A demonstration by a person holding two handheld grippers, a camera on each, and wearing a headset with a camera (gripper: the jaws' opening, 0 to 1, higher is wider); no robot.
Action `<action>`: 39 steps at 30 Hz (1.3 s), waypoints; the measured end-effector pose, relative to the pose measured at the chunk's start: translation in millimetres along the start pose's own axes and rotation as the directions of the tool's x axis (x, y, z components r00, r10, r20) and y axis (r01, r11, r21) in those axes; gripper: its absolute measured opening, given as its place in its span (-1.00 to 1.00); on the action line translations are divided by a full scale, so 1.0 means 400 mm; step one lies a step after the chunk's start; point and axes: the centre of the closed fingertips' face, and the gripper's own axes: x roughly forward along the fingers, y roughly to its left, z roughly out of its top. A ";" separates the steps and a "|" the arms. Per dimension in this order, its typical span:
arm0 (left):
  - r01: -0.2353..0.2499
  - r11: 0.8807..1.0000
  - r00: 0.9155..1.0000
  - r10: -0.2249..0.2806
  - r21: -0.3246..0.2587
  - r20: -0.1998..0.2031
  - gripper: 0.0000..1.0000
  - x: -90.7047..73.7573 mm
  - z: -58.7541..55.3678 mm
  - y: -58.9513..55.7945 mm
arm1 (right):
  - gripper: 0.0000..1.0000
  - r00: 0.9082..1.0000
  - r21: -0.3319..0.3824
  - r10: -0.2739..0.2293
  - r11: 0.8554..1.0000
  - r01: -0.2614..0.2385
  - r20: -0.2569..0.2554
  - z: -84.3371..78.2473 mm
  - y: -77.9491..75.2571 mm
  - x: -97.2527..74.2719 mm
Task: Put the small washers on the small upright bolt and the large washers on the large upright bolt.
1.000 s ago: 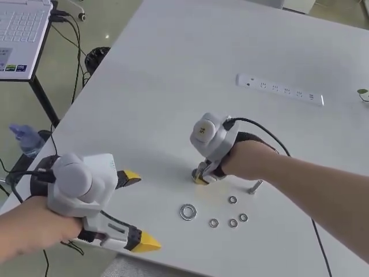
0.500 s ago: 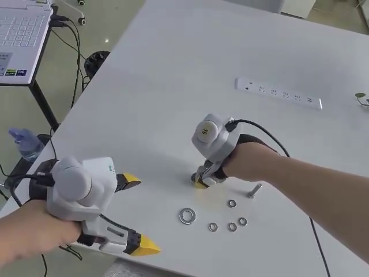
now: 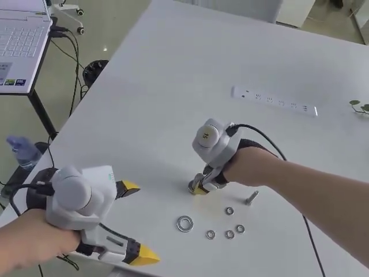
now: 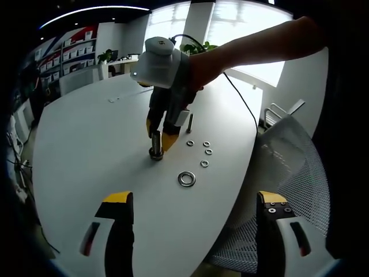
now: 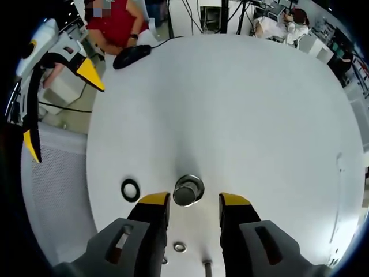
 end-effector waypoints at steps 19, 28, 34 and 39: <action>-0.007 1.000 1.000 0.007 0.011 -0.006 0.78 -0.003 0.009 -0.002 | -0.29 1.000 -0.008 0.012 1.000 -0.011 0.027 0.018 0.011 -0.075; -0.013 1.000 1.000 0.013 0.019 -0.007 0.77 -0.006 0.011 -0.002 | -0.31 1.000 -0.010 0.009 1.000 -0.009 0.029 0.018 0.001 -0.108; -0.018 1.000 1.000 0.018 0.025 -0.008 0.76 -0.006 0.014 -0.004 | -0.37 1.000 -0.008 0.016 1.000 -0.016 0.024 0.011 0.007 -0.120; -0.015 0.999 1.000 0.015 0.028 -0.010 0.75 -0.005 0.014 -0.009 | -0.37 1.000 -0.024 0.017 1.000 -0.017 0.016 0.006 0.027 -0.125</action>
